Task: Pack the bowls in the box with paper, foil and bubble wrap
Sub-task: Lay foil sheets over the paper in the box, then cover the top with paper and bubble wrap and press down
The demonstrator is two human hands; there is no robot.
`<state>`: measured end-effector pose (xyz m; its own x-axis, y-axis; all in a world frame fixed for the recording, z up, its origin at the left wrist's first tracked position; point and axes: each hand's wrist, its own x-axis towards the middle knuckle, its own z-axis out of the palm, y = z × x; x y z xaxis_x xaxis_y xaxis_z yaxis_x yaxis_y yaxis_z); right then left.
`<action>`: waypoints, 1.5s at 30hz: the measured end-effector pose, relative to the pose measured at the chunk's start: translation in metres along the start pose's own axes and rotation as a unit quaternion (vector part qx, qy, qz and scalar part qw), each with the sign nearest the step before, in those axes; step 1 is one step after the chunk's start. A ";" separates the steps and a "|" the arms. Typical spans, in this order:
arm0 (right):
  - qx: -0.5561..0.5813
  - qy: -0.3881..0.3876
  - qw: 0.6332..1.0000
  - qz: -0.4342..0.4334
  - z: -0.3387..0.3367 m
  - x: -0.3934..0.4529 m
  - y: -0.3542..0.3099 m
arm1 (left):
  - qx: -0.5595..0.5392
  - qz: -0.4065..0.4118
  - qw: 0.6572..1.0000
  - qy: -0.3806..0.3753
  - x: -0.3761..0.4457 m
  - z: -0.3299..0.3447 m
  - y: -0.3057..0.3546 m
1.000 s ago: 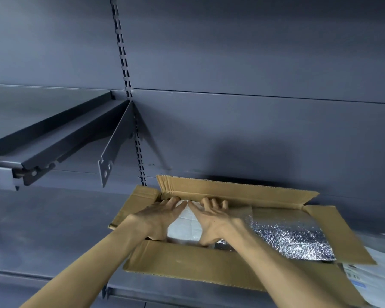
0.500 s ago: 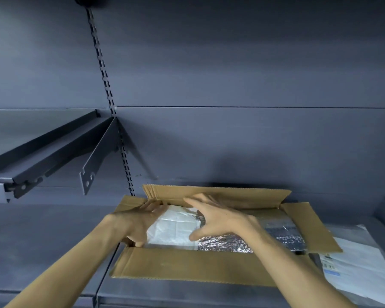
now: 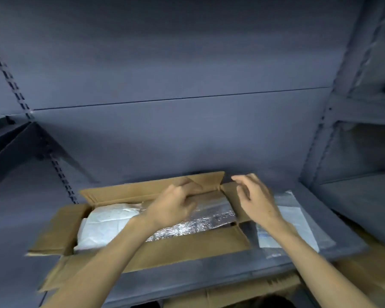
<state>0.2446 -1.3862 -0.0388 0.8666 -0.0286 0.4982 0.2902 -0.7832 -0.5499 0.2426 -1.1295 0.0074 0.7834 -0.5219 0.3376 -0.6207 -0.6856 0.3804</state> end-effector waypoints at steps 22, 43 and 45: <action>-0.079 -0.001 0.928 0.363 -0.059 -0.099 0.137 | -0.148 0.014 0.983 -0.112 0.093 0.146 0.101; 0.403 0.135 0.887 0.182 -0.060 -0.033 -0.017 | -0.431 -0.191 0.873 0.127 0.046 0.054 0.051; 0.453 0.097 0.867 0.183 -0.043 -0.032 -0.034 | -0.445 -0.227 0.856 0.135 0.033 0.039 0.042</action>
<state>0.1897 -1.3856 -0.0067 0.9086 -0.3450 0.2354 0.2869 0.1061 -0.9521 0.2437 -1.1960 0.0010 0.9889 -0.0843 0.1219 -0.1277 -0.0661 0.9896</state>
